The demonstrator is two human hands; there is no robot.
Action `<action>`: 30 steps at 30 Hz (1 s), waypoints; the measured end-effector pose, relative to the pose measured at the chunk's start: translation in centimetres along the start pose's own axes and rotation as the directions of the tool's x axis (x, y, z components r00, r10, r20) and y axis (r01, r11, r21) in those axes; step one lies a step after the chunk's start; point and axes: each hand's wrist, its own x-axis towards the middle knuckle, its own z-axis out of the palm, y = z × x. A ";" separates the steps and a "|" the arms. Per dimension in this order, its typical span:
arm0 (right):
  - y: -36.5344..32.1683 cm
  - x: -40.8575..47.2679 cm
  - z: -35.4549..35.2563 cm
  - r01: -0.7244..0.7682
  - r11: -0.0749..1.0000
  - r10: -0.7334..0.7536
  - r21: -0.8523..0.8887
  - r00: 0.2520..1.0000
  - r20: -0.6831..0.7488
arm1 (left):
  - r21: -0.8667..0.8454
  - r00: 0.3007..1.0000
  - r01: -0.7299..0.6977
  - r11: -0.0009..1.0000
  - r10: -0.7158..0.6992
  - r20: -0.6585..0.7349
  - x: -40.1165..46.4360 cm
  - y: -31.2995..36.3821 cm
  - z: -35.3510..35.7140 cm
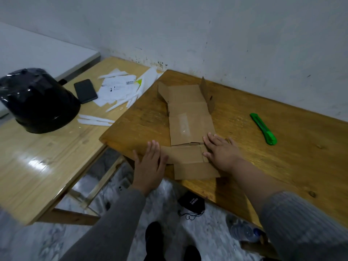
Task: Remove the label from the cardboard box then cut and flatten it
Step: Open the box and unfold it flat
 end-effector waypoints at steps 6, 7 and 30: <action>-0.3 -0.3 0.0 -0.008 1.000 0.007 0.014 1.000 0.023 | 0.056 0.972 -0.219 0.974 0.213 0.098 0.8 2.3 0.2; -0.3 -0.3 -0.1 -0.011 1.000 0.010 0.016 1.000 0.024 | 0.082 0.963 -0.249 0.965 0.238 0.129 1.0 2.5 0.2; 4.1 -2.4 2.2 0.236 0.971 -0.230 0.042 0.967 -0.106 | 0.281 0.737 -0.659 0.698 0.524 0.428 5.4 -0.4 -3.0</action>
